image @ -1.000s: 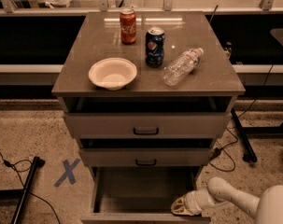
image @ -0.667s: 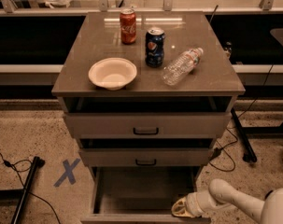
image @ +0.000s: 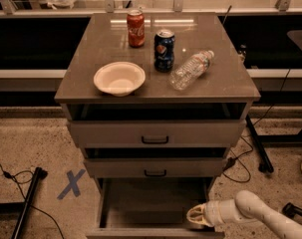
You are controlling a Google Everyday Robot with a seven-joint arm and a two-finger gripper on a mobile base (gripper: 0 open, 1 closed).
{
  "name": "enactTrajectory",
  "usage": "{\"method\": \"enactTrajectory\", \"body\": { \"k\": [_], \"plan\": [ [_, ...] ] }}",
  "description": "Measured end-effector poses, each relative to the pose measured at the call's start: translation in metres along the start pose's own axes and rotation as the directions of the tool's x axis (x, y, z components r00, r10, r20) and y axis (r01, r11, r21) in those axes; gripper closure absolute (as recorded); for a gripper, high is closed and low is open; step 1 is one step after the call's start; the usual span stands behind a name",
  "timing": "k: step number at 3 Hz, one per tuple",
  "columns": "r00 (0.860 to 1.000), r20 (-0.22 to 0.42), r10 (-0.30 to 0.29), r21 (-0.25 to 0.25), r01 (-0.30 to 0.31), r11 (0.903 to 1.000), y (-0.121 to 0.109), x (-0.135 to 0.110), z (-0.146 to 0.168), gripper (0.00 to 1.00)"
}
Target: Open bottom drawer
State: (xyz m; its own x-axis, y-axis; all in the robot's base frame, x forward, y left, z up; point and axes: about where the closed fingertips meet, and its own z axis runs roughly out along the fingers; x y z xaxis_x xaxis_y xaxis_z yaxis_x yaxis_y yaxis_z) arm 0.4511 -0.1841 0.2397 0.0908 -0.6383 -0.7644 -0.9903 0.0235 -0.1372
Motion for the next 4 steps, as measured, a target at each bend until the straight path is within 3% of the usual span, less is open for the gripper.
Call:
{"method": "enactTrajectory", "body": {
  "k": [1,4],
  "plan": [
    [0.999,0.050,0.004,0.054,-0.007,0.9985,-0.0003,-0.0189,-0.0308,1.00],
    [0.998,0.057,0.008,0.046,-0.010,0.9989,0.0030,-0.0195,-0.0245,0.34]
  ]
}}
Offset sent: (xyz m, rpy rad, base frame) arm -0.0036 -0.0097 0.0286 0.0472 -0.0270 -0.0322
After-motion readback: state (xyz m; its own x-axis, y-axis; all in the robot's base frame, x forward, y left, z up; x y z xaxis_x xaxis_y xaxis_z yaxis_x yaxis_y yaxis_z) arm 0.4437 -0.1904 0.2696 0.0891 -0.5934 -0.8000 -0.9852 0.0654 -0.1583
